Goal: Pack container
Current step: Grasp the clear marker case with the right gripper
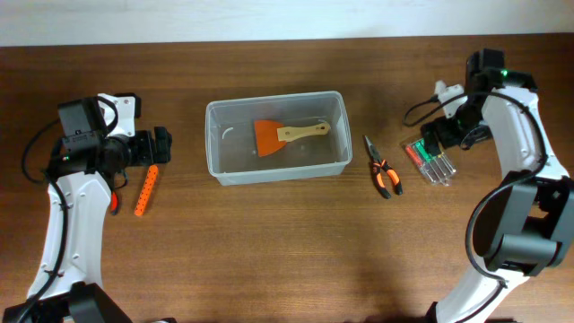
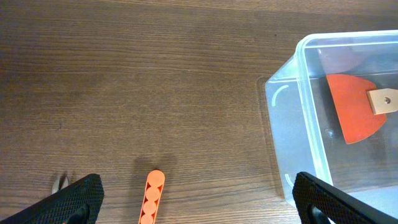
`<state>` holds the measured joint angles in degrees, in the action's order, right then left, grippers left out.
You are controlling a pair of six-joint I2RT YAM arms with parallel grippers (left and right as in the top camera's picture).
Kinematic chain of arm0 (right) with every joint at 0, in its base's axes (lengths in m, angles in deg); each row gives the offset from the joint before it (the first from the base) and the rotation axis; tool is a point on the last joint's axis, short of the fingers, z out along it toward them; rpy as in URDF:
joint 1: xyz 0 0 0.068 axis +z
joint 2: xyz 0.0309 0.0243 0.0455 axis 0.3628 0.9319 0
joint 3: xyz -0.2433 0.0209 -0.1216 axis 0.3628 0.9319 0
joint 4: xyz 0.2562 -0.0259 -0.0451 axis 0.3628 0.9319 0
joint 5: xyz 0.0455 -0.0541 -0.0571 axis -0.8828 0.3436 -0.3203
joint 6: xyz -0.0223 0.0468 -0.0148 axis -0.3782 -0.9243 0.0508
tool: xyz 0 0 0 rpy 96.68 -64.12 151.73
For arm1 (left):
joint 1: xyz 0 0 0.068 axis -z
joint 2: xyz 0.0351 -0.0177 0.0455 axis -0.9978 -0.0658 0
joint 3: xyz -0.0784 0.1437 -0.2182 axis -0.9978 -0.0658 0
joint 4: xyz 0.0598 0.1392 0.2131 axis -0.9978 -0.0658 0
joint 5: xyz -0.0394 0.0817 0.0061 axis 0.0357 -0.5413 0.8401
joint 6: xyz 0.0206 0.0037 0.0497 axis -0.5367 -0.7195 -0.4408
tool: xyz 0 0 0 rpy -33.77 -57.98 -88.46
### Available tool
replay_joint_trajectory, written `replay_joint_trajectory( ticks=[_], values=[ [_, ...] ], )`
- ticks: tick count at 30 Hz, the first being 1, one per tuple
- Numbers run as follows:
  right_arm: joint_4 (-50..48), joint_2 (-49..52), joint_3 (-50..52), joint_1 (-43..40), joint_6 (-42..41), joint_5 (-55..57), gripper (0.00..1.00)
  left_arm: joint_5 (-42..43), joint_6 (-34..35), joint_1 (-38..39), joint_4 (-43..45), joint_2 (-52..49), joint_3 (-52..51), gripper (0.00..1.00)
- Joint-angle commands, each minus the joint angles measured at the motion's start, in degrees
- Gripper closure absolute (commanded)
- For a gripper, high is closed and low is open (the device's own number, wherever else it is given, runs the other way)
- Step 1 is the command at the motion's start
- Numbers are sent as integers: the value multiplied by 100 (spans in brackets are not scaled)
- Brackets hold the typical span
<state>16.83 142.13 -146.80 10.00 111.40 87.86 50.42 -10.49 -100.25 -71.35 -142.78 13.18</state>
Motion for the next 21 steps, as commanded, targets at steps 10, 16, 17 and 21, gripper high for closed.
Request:
replay_joint_trajectory(
  ticks=[10, 16, 17, 21],
  values=[
    [-219, 1049, 179, 227, 927, 17, 2, 28, -92, -31, 17, -31, 101, 1],
    [-337, 1397, 181, 236, 352, 125, 1, 26, -92, -31, 17, -31, 101, 1],
    [-378, 1425, 181, 225, 234, 111, 1, 28, -92, -31, 17, -31, 101, 1],
    [-439, 1425, 179, 227, 105, 101, 5, 26, -92, -31, 17, -31, 101, 1]
  ],
)
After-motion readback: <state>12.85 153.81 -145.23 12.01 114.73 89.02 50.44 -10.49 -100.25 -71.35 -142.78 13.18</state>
